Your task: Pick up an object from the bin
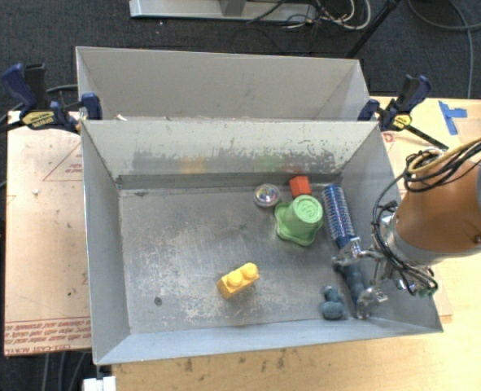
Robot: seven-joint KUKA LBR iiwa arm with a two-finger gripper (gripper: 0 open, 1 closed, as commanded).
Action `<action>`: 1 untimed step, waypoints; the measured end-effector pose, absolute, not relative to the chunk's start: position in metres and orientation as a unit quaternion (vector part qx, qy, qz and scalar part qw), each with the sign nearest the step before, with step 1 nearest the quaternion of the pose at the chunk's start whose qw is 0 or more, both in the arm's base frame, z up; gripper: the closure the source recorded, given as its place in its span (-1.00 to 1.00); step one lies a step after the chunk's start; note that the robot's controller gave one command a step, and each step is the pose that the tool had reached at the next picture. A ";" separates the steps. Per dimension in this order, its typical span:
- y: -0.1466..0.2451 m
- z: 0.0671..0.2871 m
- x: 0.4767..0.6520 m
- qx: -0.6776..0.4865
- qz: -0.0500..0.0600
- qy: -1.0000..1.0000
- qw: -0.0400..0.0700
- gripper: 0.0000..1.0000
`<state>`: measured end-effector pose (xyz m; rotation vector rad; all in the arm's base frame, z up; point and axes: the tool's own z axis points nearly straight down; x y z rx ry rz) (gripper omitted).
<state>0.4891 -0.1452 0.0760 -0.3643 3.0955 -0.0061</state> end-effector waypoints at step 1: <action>-0.144 0.074 0.485 -0.119 0.001 0.993 0.004 1.00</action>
Offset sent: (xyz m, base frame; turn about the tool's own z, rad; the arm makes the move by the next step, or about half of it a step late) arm 0.0000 0.0000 0.0000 0.0000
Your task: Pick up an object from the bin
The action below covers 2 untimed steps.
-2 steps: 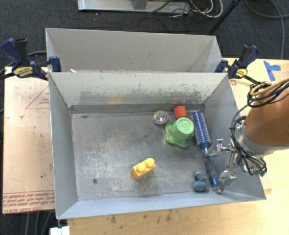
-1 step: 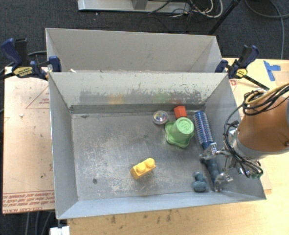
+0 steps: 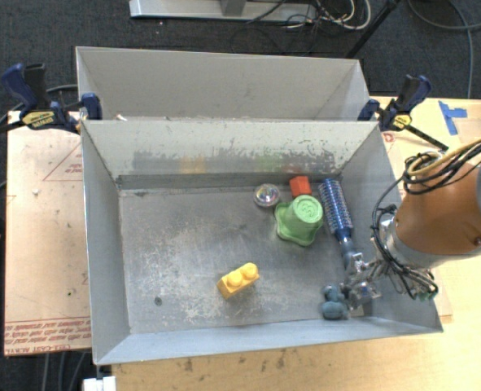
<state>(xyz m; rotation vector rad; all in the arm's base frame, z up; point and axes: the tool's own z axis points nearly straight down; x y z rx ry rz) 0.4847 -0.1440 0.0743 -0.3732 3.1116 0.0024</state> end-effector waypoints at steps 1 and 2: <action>-0.124 0.216 0.482 -0.169 -0.002 0.986 0.005 1.00; -0.124 0.212 0.480 -0.168 0.000 0.986 0.001 -1.00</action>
Offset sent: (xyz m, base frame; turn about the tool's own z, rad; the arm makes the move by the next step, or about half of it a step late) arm -0.0055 0.0189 0.1375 -0.1006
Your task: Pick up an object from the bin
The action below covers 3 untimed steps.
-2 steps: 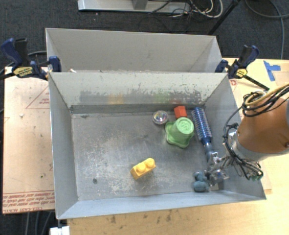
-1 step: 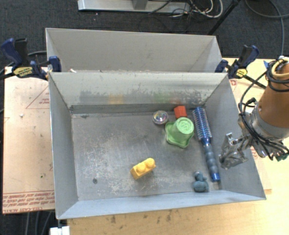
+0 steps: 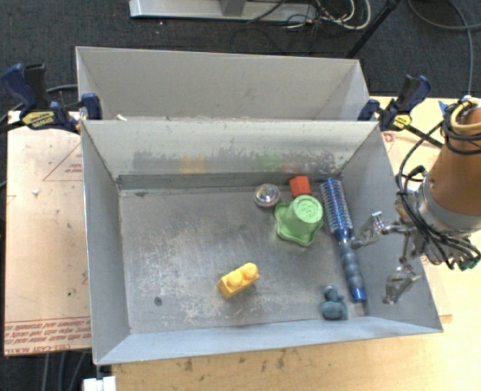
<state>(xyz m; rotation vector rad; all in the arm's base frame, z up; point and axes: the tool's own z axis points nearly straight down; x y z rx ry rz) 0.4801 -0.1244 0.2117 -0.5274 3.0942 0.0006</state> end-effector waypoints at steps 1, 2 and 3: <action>-0.139 0.111 0.490 -0.267 0.002 0.964 -0.002 -1.00; -0.135 0.076 0.496 -0.371 0.003 0.929 0.007 -1.00; -0.119 0.076 0.487 -0.537 0.005 0.843 0.012 -1.00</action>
Offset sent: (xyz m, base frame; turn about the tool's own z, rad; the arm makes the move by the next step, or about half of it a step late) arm 0.0106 -0.0156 -0.0966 -0.2050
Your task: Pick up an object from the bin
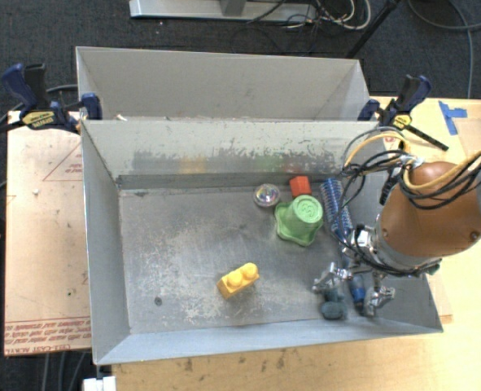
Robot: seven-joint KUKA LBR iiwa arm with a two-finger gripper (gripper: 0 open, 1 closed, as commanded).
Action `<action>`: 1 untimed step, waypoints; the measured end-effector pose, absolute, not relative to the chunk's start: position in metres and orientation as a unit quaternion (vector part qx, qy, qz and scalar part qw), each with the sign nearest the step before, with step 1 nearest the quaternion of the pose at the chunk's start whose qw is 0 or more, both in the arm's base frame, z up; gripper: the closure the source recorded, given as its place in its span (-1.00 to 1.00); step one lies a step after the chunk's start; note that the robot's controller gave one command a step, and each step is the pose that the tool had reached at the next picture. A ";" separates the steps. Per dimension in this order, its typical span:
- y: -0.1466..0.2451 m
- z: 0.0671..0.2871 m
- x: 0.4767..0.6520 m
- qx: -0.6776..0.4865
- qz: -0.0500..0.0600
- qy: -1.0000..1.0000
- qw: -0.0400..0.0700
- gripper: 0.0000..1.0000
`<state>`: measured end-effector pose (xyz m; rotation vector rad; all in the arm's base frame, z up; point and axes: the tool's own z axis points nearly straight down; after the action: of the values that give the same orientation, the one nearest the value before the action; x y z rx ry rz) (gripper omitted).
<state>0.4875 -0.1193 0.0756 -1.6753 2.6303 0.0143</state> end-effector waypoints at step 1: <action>-0.132 0.074 0.485 -0.536 -0.002 0.844 0.005 1.00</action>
Offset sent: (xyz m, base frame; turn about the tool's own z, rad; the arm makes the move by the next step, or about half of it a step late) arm 0.0000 0.0000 0.0000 0.0000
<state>0.4849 -0.1316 0.0742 -1.6778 2.6445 -0.0070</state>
